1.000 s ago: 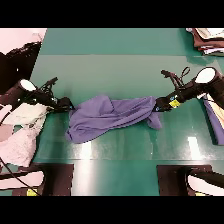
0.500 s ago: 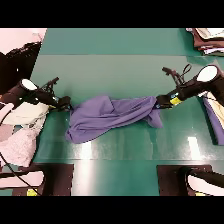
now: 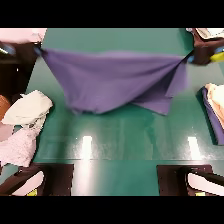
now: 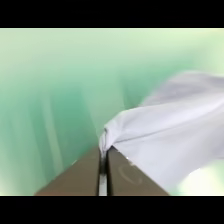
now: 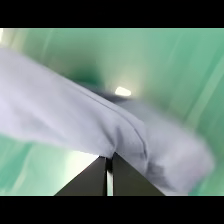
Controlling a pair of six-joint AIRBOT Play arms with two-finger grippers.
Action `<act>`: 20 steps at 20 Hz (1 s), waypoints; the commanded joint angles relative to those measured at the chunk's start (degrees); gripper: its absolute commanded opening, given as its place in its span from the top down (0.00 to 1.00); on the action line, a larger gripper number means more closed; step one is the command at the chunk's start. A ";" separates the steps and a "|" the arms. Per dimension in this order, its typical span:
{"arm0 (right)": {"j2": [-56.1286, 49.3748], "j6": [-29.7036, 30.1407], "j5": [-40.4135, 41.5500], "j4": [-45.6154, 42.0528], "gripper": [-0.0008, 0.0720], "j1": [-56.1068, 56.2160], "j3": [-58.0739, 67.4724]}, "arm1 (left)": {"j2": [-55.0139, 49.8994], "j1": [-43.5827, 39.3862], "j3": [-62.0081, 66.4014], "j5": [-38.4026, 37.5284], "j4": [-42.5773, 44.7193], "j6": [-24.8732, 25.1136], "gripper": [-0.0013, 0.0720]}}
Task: Fold the shirts.
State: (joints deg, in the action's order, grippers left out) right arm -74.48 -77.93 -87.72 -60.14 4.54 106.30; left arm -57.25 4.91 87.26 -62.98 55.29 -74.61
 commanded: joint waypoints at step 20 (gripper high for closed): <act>8.92 -6.16 -6.43 0.22 0.97 -12.00 -1.16 | -5.70 0.00 23.15 -0.13 10.73 -9.44 0.95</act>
State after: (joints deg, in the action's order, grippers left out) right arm -60.82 -81.76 -89.23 -58.94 -8.43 111.37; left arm -55.92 4.84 114.89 -57.14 62.63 -82.52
